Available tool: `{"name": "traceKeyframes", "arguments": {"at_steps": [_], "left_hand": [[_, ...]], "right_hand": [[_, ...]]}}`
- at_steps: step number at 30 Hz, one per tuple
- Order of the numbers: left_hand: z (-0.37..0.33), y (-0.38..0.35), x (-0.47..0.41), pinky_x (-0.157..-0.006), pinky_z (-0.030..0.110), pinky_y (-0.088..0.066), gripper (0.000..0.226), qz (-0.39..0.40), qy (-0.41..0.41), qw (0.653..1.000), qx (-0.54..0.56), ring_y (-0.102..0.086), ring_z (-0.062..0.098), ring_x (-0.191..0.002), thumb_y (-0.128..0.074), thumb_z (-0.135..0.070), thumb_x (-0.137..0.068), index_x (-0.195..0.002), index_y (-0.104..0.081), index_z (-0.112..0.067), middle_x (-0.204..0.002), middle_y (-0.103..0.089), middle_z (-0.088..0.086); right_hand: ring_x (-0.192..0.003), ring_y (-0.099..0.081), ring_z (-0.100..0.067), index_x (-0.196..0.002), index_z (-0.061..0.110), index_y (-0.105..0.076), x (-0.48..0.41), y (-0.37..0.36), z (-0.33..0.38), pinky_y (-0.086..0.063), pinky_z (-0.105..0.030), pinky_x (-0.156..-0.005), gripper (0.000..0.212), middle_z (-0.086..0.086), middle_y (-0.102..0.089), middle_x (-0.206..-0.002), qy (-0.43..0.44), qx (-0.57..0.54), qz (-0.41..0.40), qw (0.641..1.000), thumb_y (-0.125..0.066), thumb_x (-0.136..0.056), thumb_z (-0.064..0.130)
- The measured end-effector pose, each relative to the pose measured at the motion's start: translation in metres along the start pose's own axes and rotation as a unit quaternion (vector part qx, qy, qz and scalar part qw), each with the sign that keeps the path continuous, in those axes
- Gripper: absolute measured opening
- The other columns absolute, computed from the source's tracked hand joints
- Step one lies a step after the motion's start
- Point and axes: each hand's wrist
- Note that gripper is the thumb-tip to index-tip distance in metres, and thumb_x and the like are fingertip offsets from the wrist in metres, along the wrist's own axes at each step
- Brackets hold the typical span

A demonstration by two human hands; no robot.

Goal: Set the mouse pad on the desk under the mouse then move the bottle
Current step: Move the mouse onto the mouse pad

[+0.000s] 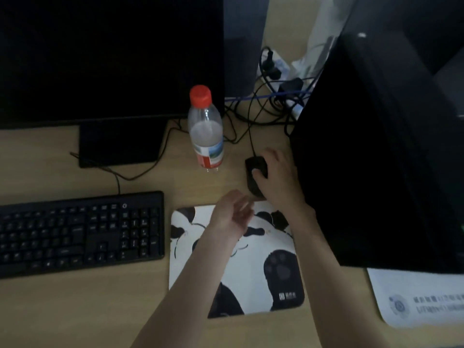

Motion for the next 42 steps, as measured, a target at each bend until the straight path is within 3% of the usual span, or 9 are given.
{"name": "traceKeyframes", "arguments": {"at_steps": [6,11,18,21,24,29,33,37,42], "left_hand": [[-0.009,-0.019,-0.023,-0.113,0.039,-0.025,0.048,0.034,0.211,0.96,0.182,-0.035,0.033,-0.134,-0.036,-0.011,-0.092,-0.134,-0.031,0.013,-0.144,-0.037,0.024],[-0.016,-0.024,-0.031,-0.09,0.048,-0.032,0.046,0.046,0.281,0.925,0.253,-0.041,0.033,-0.128,-0.039,-0.022,-0.095,-0.125,-0.042,0.014,-0.138,-0.044,0.024],[-0.015,-0.023,-0.045,-0.086,0.047,-0.033,0.032,0.045,0.282,0.919,0.271,-0.046,0.029,-0.122,-0.044,-0.015,-0.093,-0.1,-0.051,0.014,-0.108,-0.055,0.025],[-0.011,-0.027,-0.042,-0.076,0.025,-0.046,0.017,0.006,0.225,0.956,0.186,-0.063,0.013,-0.093,-0.04,-0.003,-0.093,-0.095,-0.054,0.007,-0.098,-0.068,0.012],[-0.006,-0.027,-0.035,-0.046,0.011,-0.048,0.033,-0.047,0.167,0.97,0.171,-0.055,0.013,-0.066,-0.034,0.002,-0.096,-0.128,-0.043,0.003,-0.118,-0.06,0.011],[0.001,-0.008,-0.03,-0.082,0.043,-0.046,0.026,-0.008,0.251,0.941,0.226,-0.057,0.036,-0.087,-0.064,-0.009,-0.082,-0.103,-0.057,0.005,-0.094,-0.061,0.028],[0.013,0.01,-0.009,-0.082,0.045,-0.05,0.022,-0.007,0.262,0.935,0.238,-0.062,0.04,-0.082,-0.066,-0.01,-0.081,-0.089,-0.058,0.01,-0.082,-0.064,0.032],[0.027,0.033,0.021,-0.093,0.043,-0.046,0.03,0.0,0.267,0.931,0.25,-0.06,0.037,-0.102,-0.06,-0.013,-0.085,-0.105,-0.057,0.009,-0.101,-0.062,0.031],[0.042,0.069,0.042,-0.089,0.043,-0.046,0.037,-0.02,0.249,0.937,0.245,-0.059,0.04,-0.09,-0.06,-0.016,-0.086,-0.111,-0.054,0.01,-0.098,-0.062,0.031]], "right_hand": [[-0.124,-0.037,-0.03,-0.127,0.007,-0.043,-0.039,-0.021,-0.014,-0.032,-0.039,-0.103,0.043,-0.016,-0.044,-0.134,-0.031,0.014,0.081,0.996,-0.049,-0.086,0.02],[-0.124,-0.037,-0.031,-0.127,0.008,-0.043,-0.049,-0.036,-0.024,-0.031,-0.038,-0.101,0.044,-0.016,-0.045,-0.133,-0.039,0.033,0.095,0.994,-0.049,-0.085,0.022],[-0.124,-0.036,-0.03,-0.126,0.007,-0.045,-0.052,-0.045,-0.032,-0.032,-0.036,-0.099,0.045,-0.016,-0.045,-0.133,-0.038,0.016,0.068,0.997,-0.052,-0.083,0.02],[-0.121,-0.036,-0.031,-0.125,0.004,-0.045,-0.05,-0.046,-0.031,-0.033,-0.036,-0.096,0.048,-0.017,-0.045,-0.13,-0.043,0.007,0.064,0.997,-0.054,-0.08,0.018],[-0.115,-0.038,-0.032,-0.119,0.003,-0.05,-0.044,-0.045,-0.028,-0.035,-0.038,-0.092,0.046,-0.017,-0.048,-0.123,-0.046,0.012,0.056,0.997,-0.057,-0.077,0.019],[-0.116,-0.038,-0.031,-0.113,0.003,-0.052,-0.027,-0.038,-0.017,-0.035,-0.038,-0.093,0.042,-0.017,-0.047,-0.12,-0.051,0.007,0.035,0.998,-0.059,-0.075,0.017],[-0.115,-0.037,-0.029,-0.112,0.009,-0.054,0.003,-0.03,-0.006,-0.032,-0.033,-0.093,0.039,-0.014,-0.048,-0.117,-0.051,0.001,0.001,0.999,-0.059,-0.074,0.015],[-0.118,-0.034,-0.024,-0.116,0.011,-0.051,0.042,-0.032,0.006,-0.031,-0.03,-0.096,0.038,-0.009,-0.045,-0.121,-0.046,-0.028,0.031,0.998,-0.056,-0.079,0.017],[-0.119,-0.039,-0.028,-0.121,0.009,-0.052,0.08,-0.05,0.018,-0.033,-0.036,-0.101,0.046,-0.012,-0.05,-0.123,-0.023,-0.022,0.045,0.998,-0.06,-0.076,0.014]]}}
Point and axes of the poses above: each hand's wrist, its own x-axis away from the middle knuckle, its own y-axis out of the back of the hand, z = x × y
